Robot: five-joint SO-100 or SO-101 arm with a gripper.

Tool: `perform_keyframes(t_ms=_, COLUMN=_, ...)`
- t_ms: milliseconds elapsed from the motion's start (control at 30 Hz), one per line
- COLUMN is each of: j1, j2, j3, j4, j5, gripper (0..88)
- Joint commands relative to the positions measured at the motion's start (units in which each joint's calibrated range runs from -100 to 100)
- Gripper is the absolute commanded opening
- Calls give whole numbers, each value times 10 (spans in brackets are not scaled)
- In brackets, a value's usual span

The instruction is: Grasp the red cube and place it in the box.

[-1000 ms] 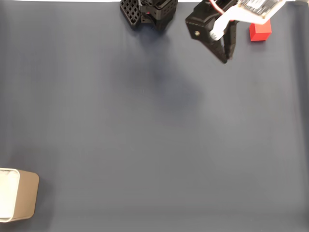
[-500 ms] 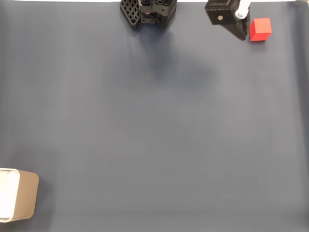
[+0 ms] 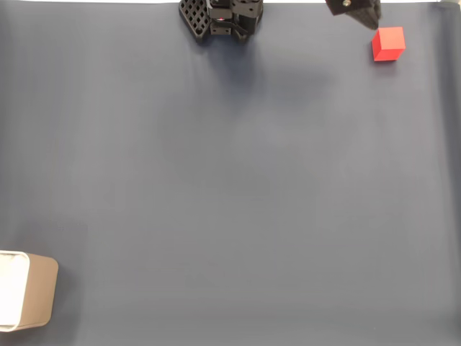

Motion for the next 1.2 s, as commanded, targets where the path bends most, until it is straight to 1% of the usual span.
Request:
perform_keyframes(t_ms=0, j1=-16, j2=-10, j3=-3, j4=-4, j5=5, gripper=77)
perform_keyframes(t_ms=100, j1=-25, j2=-9, j3=-3, j4=-5, j5=5, gripper=101)
perform_keyframes(t_ms=267, j1=-36, j2=-7, j3=-3, j4=-5, j5=4, gripper=176)
perform_keyframes(t_ms=367, j1=-39, j2=-3, j3=0, j4=-5, j5=4, gripper=203)
perform_keyframes(t_ms=467, j1=-39, j2=3, j3=1, j4=-5, j5=9, gripper=260)
perform_keyframes(t_ms=600, j1=-30, j2=10, j3=7, j4=-17, j5=21, gripper=311)
perform_keyframes(t_ms=967, j1=6, j2=48, j3=28, j4=-77, j5=48, gripper=388)
perform_keyframes(t_ms=1167, j1=15, j2=66, j3=57, j4=-133, j5=64, gripper=416)
